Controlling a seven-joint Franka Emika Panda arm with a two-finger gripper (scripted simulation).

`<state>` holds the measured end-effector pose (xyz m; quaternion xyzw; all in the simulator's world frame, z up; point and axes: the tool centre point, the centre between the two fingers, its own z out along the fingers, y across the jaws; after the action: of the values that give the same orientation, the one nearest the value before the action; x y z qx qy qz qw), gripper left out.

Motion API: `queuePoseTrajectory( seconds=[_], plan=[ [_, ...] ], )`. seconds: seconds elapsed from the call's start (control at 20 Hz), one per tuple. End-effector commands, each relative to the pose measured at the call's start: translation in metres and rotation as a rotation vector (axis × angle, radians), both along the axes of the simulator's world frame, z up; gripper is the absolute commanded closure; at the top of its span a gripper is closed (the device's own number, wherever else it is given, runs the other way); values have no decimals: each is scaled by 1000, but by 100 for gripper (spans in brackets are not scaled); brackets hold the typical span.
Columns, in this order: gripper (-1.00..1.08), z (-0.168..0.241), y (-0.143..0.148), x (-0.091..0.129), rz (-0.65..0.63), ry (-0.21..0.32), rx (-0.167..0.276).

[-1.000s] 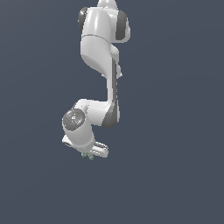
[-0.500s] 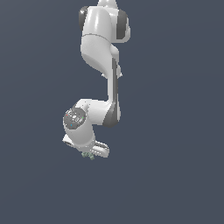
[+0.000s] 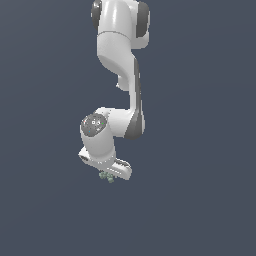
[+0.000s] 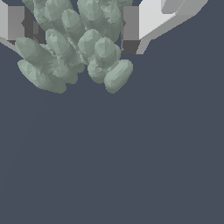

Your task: Pick up the object and move it to a goal position.

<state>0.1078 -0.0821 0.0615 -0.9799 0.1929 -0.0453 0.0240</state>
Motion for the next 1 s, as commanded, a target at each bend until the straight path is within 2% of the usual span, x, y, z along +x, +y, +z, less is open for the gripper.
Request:
queuePoseTrajectory(
  seconds=[0.0,0.95],
  plan=[
    [108,9,12,2,-33,-37,13],
    [108,113,129,23,-382,-425,155]
  ],
)
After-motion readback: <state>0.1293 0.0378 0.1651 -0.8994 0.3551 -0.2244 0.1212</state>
